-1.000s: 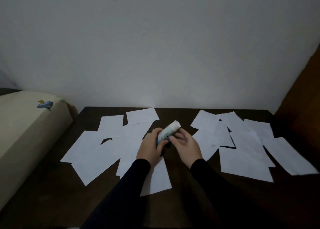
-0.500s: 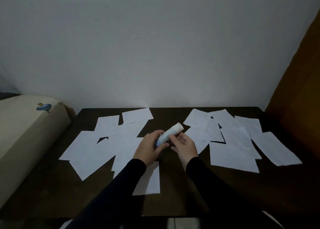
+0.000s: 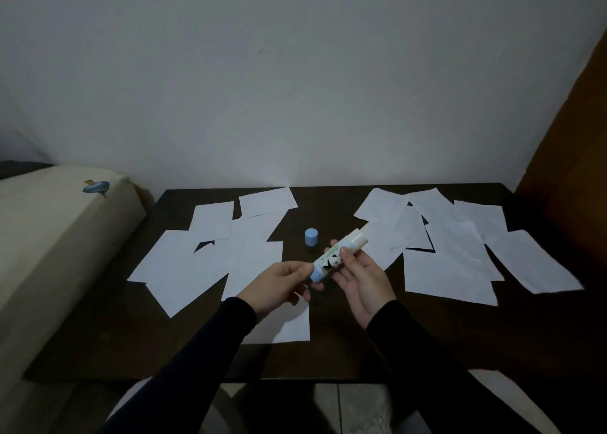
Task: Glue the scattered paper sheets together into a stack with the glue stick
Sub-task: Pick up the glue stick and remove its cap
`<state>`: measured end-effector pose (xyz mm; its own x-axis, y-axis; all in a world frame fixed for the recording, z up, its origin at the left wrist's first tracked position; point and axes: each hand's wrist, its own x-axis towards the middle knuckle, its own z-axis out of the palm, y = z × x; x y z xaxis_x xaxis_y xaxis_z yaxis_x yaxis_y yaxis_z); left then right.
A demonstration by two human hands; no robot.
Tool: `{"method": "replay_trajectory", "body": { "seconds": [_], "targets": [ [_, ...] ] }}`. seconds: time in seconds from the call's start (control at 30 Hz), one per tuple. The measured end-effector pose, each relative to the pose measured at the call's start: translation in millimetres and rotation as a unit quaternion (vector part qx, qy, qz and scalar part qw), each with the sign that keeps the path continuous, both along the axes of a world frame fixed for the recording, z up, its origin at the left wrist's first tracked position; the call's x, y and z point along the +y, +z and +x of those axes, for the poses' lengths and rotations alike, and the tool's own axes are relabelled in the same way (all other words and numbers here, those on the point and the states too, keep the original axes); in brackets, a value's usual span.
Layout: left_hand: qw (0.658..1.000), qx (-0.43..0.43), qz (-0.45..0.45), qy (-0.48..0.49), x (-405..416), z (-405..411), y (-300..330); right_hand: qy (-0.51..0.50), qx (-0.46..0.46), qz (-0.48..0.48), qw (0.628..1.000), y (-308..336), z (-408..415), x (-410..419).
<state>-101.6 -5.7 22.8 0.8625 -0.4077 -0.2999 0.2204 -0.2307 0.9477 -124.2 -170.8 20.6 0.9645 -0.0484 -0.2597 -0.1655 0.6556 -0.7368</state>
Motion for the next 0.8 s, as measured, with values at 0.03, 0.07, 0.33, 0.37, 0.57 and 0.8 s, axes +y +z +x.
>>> {"method": "replay_trajectory", "body": {
  "seconds": [0.03,0.07,0.33,0.37,0.57,0.8],
  "targets": [
    [1.0,0.002,-0.006,0.005,-0.6,-0.2,-1.7,-0.004,0.003,0.002,1.0,-2.0,0.4,0.4],
    [1.0,0.001,-0.01,0.011,-1.5,-0.7,-2.7,-0.01,0.006,0.004,1.0,-3.4,1.0,0.4],
    [0.988,-0.114,-0.01,0.104,-9.9,6.9,-9.4,-0.066,0.034,-0.02,0.997,-8.4,16.6,3.8],
    [0.988,-0.114,-0.008,0.101,-9.9,8.5,-10.2,-0.07,0.039,-0.023,0.996,-7.6,18.4,4.9],
    [0.996,0.054,-0.065,0.019,-6.9,13.4,-5.5,-0.062,0.029,-0.008,0.998,-8.7,21.0,5.6],
    [0.997,-0.056,0.019,0.055,-5.0,15.0,-9.6,-0.061,0.022,-0.065,0.996,-15.6,19.6,5.7]
  ]
}}
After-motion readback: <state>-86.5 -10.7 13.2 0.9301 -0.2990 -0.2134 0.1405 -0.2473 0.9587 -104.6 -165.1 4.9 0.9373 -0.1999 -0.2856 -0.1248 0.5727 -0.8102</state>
